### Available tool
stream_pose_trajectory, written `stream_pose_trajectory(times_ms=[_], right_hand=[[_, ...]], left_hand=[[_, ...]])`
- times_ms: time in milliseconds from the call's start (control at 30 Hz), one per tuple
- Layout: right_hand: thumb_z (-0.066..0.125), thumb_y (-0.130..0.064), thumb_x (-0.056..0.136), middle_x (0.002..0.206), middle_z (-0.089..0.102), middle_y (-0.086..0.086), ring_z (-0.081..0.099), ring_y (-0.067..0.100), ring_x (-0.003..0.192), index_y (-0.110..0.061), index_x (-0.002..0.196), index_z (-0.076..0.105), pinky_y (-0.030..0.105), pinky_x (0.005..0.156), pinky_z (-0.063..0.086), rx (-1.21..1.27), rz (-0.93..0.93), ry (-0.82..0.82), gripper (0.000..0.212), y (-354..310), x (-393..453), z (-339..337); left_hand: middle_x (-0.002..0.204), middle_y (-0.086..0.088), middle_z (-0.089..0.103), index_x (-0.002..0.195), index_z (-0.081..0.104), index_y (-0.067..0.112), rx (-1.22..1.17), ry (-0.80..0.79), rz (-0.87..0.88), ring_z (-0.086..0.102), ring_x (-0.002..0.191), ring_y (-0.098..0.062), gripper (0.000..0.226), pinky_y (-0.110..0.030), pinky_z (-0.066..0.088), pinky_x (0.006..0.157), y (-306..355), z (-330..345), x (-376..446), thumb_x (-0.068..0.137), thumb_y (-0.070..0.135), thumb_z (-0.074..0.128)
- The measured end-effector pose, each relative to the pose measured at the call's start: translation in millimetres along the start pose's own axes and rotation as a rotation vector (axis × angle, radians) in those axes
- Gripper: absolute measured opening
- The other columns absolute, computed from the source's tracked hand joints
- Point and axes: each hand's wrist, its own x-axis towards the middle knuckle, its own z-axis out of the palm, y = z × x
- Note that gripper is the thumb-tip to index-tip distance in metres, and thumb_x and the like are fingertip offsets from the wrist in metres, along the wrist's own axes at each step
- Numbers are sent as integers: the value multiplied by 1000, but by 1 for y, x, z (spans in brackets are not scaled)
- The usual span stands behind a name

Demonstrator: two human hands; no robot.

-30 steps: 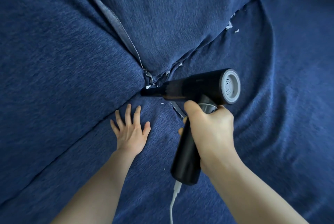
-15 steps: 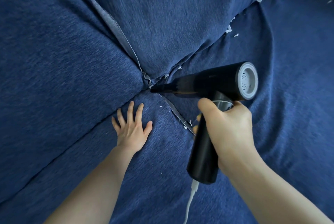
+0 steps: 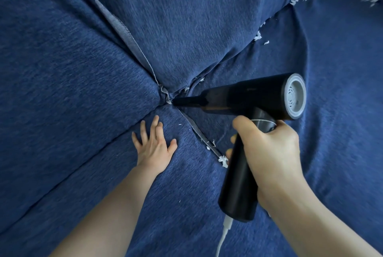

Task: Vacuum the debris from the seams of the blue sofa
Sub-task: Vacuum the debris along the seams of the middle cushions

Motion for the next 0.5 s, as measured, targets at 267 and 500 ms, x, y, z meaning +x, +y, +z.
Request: stream_pose_trajectory(times_ms=[267, 500], right_hand=[[67, -47, 50, 70, 75, 3, 75, 35, 80, -18, 82, 66, 54, 81, 62, 61, 18, -33, 43, -7, 9, 33], [68, -34, 63, 50, 69, 1, 72, 27, 58, -16, 82, 66, 56, 79, 63, 1, 40, 4, 26, 1, 7, 16]], left_hand=[[162, -4, 2, 145, 28, 6, 90, -15, 23, -8, 146, -38, 75, -66, 3, 112, 0, 5, -7, 90, 56, 38], [162, -5, -1, 146, 25, 6, 130, -53, 27, -10, 146, -39, 82, -66, 3, 112, -1, 8, -7, 85, 60, 28]])
